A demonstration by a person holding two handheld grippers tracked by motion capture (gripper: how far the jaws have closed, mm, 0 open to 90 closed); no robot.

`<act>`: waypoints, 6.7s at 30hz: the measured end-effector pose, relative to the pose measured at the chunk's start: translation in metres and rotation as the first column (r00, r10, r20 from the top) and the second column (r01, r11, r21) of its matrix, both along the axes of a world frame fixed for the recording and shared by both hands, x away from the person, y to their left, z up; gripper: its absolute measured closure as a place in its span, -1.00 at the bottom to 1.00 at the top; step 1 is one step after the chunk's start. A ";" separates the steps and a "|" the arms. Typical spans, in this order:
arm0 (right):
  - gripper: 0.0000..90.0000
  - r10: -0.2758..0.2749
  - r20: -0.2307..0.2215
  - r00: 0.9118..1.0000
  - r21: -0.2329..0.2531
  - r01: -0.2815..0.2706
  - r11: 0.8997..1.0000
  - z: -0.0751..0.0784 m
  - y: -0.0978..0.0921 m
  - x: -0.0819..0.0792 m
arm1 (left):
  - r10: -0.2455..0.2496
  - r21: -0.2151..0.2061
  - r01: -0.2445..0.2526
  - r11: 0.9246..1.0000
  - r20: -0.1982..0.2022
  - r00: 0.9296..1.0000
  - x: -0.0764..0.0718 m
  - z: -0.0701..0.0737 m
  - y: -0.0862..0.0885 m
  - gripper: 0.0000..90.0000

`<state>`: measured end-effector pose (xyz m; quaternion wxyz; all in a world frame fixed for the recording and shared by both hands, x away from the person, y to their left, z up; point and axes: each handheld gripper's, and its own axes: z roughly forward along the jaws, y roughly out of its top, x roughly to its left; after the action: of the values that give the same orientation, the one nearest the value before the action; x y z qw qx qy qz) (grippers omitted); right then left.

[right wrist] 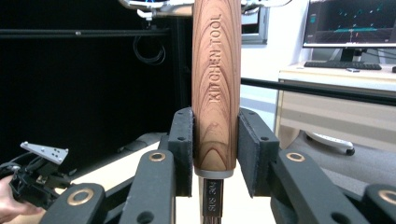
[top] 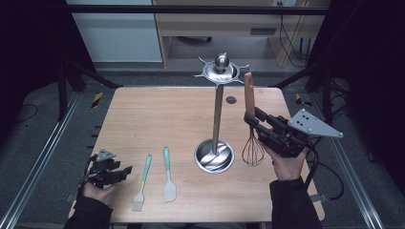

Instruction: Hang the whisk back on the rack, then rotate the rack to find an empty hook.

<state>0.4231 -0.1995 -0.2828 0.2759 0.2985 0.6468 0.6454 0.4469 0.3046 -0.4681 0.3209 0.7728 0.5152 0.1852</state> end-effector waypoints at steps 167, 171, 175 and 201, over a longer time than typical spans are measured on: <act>0.61 -0.273 -0.270 0.923 -0.424 0.140 0.895 -0.151 -0.042 -0.017 | -0.155 0.062 0.167 0.984 -0.162 0.975 0.010 -0.010 -0.131 0.66; 0.61 -0.275 -0.274 0.922 -0.422 0.141 0.895 -0.151 -0.043 -0.017 | -0.155 0.065 0.168 0.984 -0.172 0.973 0.009 -0.009 -0.125 0.71; 0.61 -0.275 -0.273 0.922 -0.424 0.141 0.895 -0.152 -0.043 -0.017 | -0.152 0.062 0.166 0.984 -0.178 0.972 0.009 -0.008 -0.118 0.72; 0.61 -0.270 -0.276 0.922 -0.425 0.134 0.895 -0.152 -0.043 -0.017 | -0.175 0.052 0.187 0.981 -0.175 0.969 0.009 -0.011 -0.121 0.76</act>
<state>0.4064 -0.2427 -0.4351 0.2856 0.4058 0.7660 0.4086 0.4563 0.1832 -0.4787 0.2648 0.8401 0.4612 0.1063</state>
